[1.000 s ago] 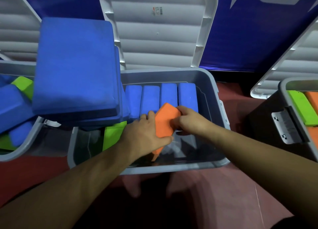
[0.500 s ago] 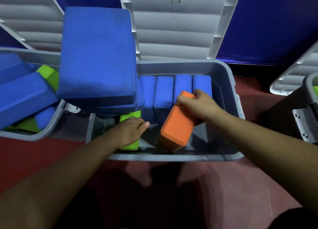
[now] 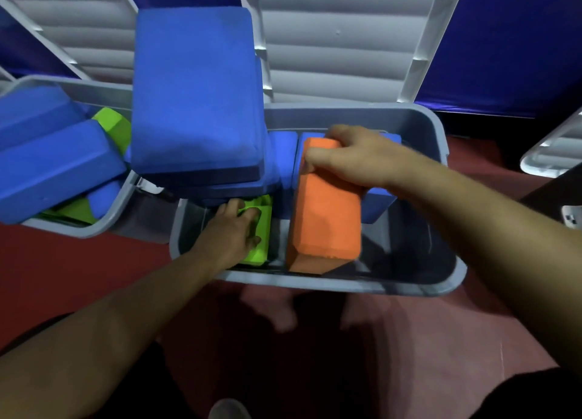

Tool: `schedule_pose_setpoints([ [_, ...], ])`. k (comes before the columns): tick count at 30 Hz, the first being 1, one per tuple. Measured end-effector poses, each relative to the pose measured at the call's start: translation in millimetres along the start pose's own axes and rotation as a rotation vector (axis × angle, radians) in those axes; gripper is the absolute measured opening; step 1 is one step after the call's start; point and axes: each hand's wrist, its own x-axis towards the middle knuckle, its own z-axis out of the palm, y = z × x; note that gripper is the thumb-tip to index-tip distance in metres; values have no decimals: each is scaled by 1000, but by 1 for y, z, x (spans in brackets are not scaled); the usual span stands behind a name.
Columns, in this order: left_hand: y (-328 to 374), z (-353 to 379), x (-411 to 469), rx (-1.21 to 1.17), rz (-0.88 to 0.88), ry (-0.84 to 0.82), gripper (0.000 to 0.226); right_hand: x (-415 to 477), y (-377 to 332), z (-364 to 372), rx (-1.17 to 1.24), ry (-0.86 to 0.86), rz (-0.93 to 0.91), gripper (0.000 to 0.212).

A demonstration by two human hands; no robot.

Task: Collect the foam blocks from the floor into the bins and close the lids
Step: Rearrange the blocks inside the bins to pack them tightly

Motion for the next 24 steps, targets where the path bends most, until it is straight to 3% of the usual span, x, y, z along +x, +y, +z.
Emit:
schedule_pose_setpoints([
  [5,0,8,-4,-3,24,51,52,15,21,65,-17,-192,77,56],
  [8,0,12,-6,-108,17,77,40,20,29,84,41,-173,46,70],
  [10,2,10,-6,-208,-32,58,41,24,34,82,66,-200,72,64],
  [12,4,4,-5,-345,-111,-21,49,33,46,82,116,-235,160,59],
  [14,4,0,-5,-456,-165,-123,66,41,56,95,96,-243,220,66],
  [16,4,6,-6,-354,-132,-189,93,46,65,123,14,-139,204,75],
  [19,5,31,-9,-135,-53,-31,113,51,70,154,6,32,172,61],
  [24,4,43,-6,-49,-54,103,111,65,79,159,13,12,141,47],
])
